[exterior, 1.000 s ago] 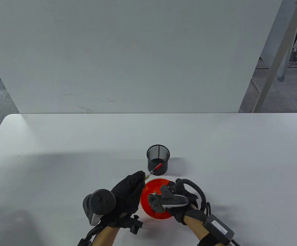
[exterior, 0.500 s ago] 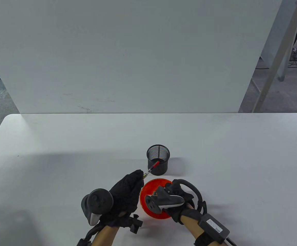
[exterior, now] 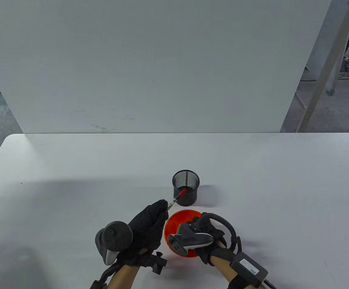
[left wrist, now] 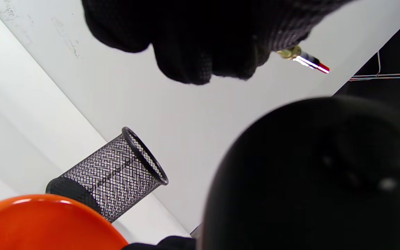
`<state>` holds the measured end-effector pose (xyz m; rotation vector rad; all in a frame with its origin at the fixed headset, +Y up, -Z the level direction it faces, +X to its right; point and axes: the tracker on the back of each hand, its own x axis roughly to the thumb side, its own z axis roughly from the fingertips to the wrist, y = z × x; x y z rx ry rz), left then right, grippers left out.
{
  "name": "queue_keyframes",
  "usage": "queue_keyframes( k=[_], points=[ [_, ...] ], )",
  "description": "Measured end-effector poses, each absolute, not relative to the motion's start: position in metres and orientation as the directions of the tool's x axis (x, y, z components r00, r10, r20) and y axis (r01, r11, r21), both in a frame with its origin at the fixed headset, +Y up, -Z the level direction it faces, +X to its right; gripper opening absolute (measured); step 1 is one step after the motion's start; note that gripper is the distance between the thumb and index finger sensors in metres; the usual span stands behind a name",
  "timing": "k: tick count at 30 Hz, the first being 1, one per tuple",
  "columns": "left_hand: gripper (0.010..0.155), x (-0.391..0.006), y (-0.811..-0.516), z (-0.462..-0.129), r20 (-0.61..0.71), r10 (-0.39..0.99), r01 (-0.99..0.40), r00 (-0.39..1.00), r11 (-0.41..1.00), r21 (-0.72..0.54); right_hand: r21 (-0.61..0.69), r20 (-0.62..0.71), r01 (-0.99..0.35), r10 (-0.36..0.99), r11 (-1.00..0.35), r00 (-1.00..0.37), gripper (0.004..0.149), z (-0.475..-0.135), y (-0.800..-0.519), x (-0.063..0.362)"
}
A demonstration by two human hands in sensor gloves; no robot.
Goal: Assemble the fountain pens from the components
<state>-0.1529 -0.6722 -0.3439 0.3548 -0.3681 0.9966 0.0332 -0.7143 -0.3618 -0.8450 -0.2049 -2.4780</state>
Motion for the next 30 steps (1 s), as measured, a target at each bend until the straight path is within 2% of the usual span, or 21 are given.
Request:
queue_keyframes(
  k=[5,9,15,18,21,23,26,30],
  points=[
    [0.048,-0.155,-0.672,-0.344,0.453,0.745,-0.863,0.49,0.489,0.128,-0.031,0.606,0.515,-0.427,-0.856,-0.672,0.058,-0.361,-0.712,0.033],
    [0.048,-0.157,-0.671,-0.346,0.443,0.75,-0.864,0.491,0.486,0.132,-0.032,0.602,0.483,-0.402,-0.875,-0.69,0.052,-0.359,-0.706,0.035],
    [0.048,-0.16,-0.672,-0.346,0.433,0.76,-0.87,0.484,0.472,0.144,-0.088,0.57,0.371,-0.352,-0.924,-0.742,0.048,-0.349,-0.665,0.045],
    [0.048,-0.16,-0.672,-0.345,0.432,0.755,-0.866,0.493,0.475,0.157,-0.186,0.498,0.283,-0.339,-0.941,-0.798,0.047,-0.337,-0.642,0.064],
    [0.048,-0.159,-0.673,-0.345,0.433,0.752,-0.863,0.497,0.479,0.158,-0.222,0.426,0.074,-0.165,-0.972,-0.89,0.047,-0.329,-0.629,0.093],
    [0.047,-0.157,-0.674,-0.345,0.435,0.749,-0.86,0.5,0.488,0.148,-0.226,0.378,-0.06,-0.031,-0.972,-0.925,0.047,-0.328,-0.629,0.112],
    [0.047,-0.152,-0.676,-0.343,0.449,0.724,-0.841,0.524,0.522,0.139,-0.2,0.371,-0.336,0.246,-0.921,-0.896,0.047,-0.33,-0.639,0.139],
    [0.046,-0.143,-0.677,-0.34,0.471,0.681,-0.808,0.56,0.574,0.13,-0.246,0.346,-0.513,0.42,-0.823,-0.839,0.047,-0.327,-0.644,0.162]
  ],
)
